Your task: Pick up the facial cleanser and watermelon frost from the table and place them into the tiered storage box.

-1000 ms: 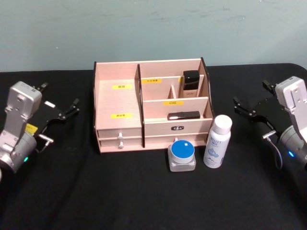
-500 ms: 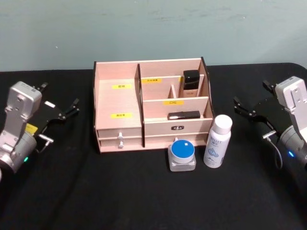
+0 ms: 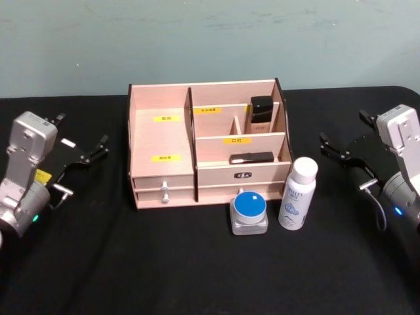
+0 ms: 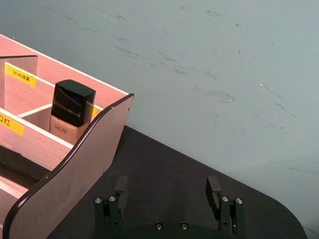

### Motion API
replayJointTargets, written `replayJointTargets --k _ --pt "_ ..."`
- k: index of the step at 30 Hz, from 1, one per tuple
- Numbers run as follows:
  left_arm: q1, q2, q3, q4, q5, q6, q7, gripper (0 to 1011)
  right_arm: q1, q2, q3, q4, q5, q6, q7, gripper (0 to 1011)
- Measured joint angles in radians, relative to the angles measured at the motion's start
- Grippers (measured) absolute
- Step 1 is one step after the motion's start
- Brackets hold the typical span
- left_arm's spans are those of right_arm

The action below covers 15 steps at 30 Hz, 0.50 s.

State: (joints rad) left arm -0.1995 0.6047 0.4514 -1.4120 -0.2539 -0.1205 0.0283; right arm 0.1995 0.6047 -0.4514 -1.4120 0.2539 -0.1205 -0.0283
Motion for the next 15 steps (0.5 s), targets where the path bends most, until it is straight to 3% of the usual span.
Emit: replayJointTargets --k 15 --pt "0.0 0.0 0.0 0.0 0.0 0.0 0.0 1010 0.0 0.0 0.0 0.0 0.0 0.0 0.0 1002"
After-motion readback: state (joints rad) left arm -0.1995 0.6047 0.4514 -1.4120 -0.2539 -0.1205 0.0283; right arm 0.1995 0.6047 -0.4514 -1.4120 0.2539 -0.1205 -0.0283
